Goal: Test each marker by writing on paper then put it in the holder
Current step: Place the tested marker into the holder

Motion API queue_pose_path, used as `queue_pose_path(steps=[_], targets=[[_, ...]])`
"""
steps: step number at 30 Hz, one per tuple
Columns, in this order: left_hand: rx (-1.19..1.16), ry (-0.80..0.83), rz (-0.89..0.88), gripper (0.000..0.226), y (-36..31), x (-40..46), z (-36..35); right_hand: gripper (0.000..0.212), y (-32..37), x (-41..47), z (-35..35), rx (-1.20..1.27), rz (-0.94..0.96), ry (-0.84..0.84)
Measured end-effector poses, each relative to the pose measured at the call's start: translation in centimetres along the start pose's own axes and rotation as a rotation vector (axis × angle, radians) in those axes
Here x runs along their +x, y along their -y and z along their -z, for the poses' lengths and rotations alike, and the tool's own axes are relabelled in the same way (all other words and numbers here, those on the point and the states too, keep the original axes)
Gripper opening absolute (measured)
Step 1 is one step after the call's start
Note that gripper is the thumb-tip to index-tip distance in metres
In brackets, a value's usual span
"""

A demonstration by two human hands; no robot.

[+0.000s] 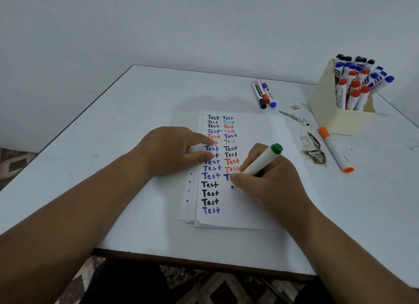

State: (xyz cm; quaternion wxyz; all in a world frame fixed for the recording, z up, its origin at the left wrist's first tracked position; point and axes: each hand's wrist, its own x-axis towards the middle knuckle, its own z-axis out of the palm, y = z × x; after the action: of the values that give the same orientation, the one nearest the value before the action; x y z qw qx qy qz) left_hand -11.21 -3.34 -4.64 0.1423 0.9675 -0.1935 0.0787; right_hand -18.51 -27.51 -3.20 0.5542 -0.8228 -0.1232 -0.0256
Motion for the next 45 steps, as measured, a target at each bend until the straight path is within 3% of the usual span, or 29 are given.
queue_pose_path(steps=[6,29,34,40,45], targets=[[0.002,-0.001,0.006,0.049,0.0,0.0,0.0,0.023,-0.1,0.1,0.0,-0.015,0.003,-0.078],[0.001,0.026,0.034,0.057,-0.4,-0.1,0.3,0.024,-0.1,0.2,0.0,-0.024,-0.049,-0.073],[-0.158,-0.003,0.032,0.057,-0.6,-0.4,0.3,0.022,-0.4,0.2,0.0,-0.057,-0.048,-0.099],[-0.342,-0.062,0.014,0.052,-1.2,-1.0,0.0,0.015,-0.6,0.7,0.6,0.252,-0.078,-0.17],[-0.374,-0.053,-0.013,0.032,-2.1,-1.0,0.1,0.019,-0.6,0.5,1.0,0.531,-0.082,-0.135]])
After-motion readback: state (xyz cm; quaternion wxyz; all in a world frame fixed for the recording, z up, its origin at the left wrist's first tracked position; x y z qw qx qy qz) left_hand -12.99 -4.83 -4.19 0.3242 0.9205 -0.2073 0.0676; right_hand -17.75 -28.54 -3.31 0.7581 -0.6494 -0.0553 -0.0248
